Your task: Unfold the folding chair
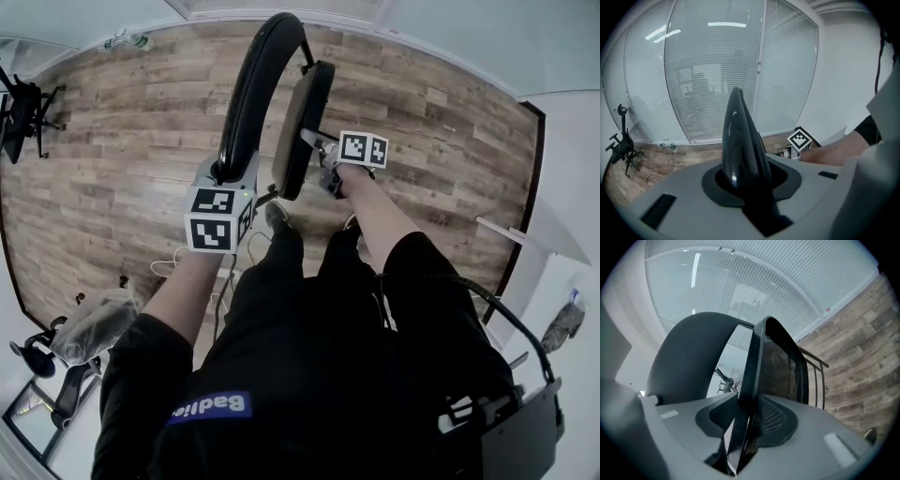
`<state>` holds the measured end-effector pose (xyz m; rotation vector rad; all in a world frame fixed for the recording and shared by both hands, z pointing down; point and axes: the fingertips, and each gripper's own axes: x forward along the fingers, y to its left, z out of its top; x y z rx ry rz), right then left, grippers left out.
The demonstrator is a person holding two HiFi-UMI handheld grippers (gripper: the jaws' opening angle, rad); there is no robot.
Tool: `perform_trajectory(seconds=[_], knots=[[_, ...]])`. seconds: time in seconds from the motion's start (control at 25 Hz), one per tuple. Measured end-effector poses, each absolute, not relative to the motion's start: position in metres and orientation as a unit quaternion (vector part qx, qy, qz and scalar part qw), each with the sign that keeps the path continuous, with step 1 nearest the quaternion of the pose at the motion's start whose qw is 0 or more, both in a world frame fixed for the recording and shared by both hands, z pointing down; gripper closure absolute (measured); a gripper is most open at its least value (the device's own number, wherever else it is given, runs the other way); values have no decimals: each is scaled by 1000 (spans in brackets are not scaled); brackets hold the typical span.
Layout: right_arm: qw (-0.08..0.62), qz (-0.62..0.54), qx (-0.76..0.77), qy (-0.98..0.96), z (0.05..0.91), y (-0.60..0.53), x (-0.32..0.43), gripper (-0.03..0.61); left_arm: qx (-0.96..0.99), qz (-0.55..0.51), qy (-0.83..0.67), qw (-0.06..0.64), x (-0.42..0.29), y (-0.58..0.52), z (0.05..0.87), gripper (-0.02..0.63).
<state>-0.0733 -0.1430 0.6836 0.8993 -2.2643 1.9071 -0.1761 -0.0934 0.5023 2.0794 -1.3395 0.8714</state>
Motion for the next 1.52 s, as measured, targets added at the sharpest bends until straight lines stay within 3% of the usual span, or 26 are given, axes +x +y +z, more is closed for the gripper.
perform_trajectory(seconds=[0.32,0.6,1.52], knots=[[-1,625,298,-722,696,-131,-16,446,772,323,-483,259,-149,-89,509,517],[-35,638,293,-711,720,-122,35,354,764,314,-492,275,-162,-95,527,526],[-21,638,410,-652,856,-96,180,353,780,285,-470,300,-141,-95,589,531]])
